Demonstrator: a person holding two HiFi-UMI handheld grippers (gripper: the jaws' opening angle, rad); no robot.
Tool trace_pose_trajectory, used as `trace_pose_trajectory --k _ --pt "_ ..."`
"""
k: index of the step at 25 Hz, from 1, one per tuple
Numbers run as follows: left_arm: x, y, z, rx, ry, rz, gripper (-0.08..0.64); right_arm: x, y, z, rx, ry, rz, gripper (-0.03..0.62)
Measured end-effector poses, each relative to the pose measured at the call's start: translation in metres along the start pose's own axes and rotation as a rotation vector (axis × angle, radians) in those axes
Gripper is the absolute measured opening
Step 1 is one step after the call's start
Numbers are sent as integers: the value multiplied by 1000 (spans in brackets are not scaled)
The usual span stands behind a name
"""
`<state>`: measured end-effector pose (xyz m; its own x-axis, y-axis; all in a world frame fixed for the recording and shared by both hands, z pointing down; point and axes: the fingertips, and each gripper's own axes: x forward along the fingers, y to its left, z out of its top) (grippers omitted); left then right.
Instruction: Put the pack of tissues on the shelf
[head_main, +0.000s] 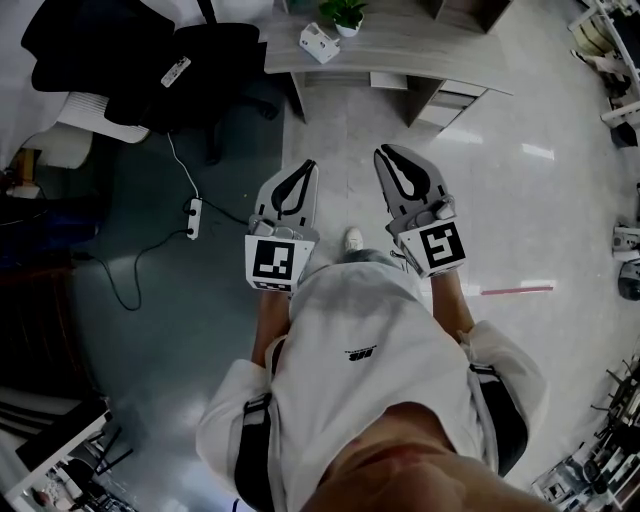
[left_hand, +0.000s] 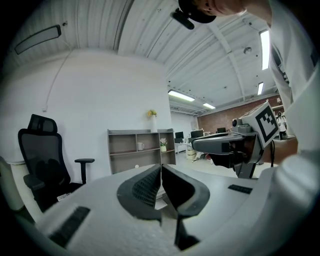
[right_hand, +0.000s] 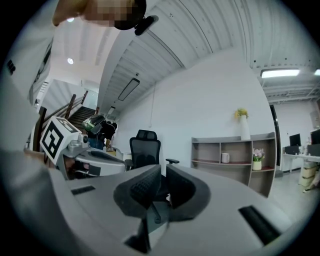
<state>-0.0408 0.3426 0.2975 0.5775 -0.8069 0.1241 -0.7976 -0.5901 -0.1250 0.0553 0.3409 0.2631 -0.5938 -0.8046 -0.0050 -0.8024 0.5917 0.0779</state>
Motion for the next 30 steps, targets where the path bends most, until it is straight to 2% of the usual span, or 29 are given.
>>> trace_pose_trajectory --k 13,30 --pt "52 21 7 -19 7 31 32 41 -43 -6 8 -4 43 29" --pt "108 72 -15 -33 28 14 32 104 -78 -28 18 44 29 29"
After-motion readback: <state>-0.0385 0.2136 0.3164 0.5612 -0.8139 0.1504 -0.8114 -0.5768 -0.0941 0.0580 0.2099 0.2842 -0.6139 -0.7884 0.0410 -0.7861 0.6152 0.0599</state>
